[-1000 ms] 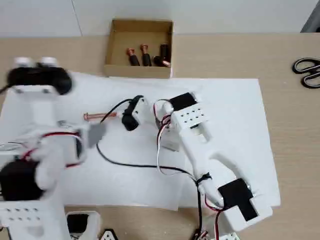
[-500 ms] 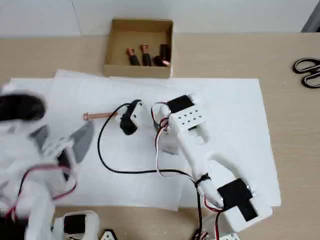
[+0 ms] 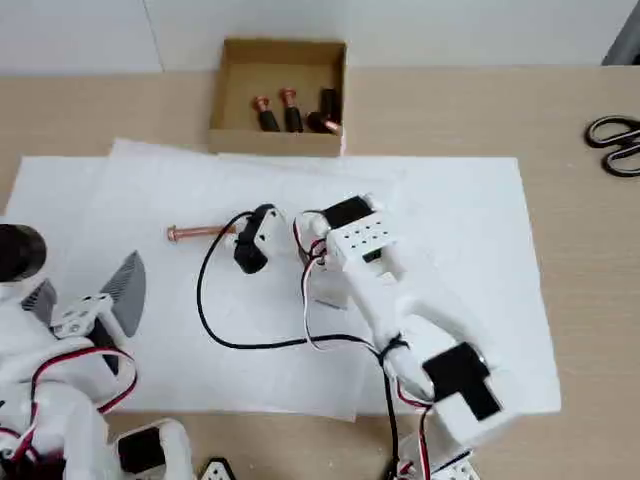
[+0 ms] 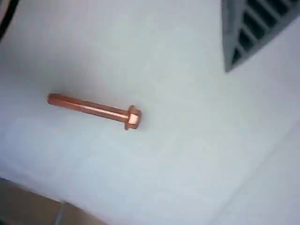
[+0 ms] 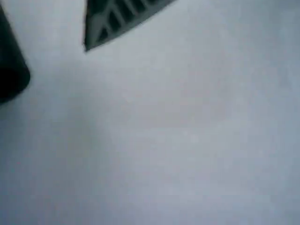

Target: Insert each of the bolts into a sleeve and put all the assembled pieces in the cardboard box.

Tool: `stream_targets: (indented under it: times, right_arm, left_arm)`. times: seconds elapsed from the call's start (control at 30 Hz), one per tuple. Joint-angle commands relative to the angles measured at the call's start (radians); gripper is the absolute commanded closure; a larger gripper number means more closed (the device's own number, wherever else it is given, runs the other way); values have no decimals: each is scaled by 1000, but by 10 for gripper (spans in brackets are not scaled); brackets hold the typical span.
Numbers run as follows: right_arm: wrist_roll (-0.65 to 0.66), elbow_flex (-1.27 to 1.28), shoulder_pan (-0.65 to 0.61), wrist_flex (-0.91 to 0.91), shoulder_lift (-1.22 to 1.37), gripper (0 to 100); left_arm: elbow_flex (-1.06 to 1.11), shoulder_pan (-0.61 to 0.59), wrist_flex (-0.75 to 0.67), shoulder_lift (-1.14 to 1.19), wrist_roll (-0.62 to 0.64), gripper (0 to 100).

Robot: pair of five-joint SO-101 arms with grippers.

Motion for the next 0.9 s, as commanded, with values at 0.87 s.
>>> stream_targets:
  times: [0.87]
  right_arm:
    - [-95,-232,147,122,61,995]
  left_arm:
    - [188,-5,-126,155,-9,687]
